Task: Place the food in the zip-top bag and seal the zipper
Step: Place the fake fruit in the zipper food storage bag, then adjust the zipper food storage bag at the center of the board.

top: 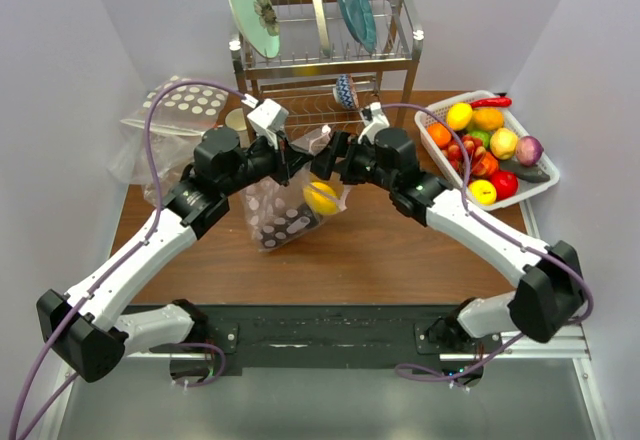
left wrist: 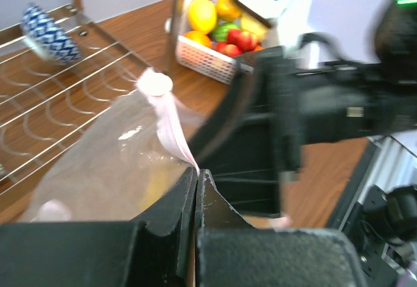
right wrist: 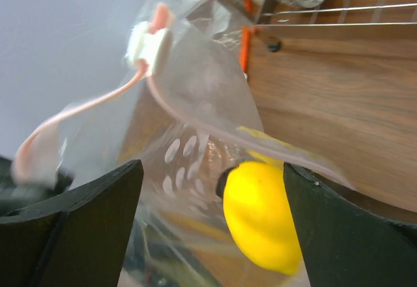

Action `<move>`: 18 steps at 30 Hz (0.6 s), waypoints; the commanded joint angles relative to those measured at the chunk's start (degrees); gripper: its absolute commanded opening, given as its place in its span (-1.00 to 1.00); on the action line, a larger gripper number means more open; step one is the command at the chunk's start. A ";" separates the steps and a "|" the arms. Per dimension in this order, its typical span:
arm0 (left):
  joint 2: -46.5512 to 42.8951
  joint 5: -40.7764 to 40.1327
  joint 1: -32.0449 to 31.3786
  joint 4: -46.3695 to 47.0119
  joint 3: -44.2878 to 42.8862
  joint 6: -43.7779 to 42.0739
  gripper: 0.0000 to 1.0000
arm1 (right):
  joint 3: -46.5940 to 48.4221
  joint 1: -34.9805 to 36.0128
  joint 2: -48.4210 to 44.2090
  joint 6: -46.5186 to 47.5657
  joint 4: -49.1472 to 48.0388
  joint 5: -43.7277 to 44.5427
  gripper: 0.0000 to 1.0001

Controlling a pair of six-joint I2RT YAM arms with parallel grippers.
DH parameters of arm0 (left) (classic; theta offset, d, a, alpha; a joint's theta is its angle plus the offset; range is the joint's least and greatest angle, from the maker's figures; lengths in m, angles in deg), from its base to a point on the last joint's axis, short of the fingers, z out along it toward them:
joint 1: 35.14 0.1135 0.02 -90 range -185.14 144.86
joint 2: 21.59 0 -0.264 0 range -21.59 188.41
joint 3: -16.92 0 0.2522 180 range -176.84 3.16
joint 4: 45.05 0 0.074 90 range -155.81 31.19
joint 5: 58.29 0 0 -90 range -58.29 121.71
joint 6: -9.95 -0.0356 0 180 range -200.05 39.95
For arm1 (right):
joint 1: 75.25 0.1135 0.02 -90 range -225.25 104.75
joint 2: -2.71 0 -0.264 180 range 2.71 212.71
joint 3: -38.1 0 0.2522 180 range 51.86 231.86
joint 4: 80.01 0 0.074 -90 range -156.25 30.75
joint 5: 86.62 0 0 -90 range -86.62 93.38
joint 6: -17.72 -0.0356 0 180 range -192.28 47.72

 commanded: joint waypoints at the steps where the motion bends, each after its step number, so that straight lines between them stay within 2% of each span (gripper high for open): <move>1: -0.74 -6.29 0.12 0.45 -1.86 0.67 -1.00 | 3.97 0.23 -7.89 4.88 8.36 7.21 0.79; 5: -0.30 -6.12 0.20 0.18 -2.04 0.67 -1.00 | 6.86 0.32 -11.58 9.35 16.09 9.94 0.63; 6: -0.13 -6.12 0.12 0.01 -2.12 0.58 -1.00 | 7.91 0.32 -11.67 10.32 20.55 10.38 0.59; 10: 0.05 -5.24 0.12 0.18 -2.21 0.58 -1.00 | 14.42 0.23 -8.17 14.37 33.14 13.89 0.48; 12: 0.23 -4.80 0.12 0.35 -2.21 0.67 -1.00 | 16.36 0.32 -6.50 16.13 36.22 13.55 0.45; 18: 0.14 -4.36 0.20 0.62 -2.12 0.58 -1.00 | 17.15 0.32 -1.22 17.10 37.64 12.76 0.34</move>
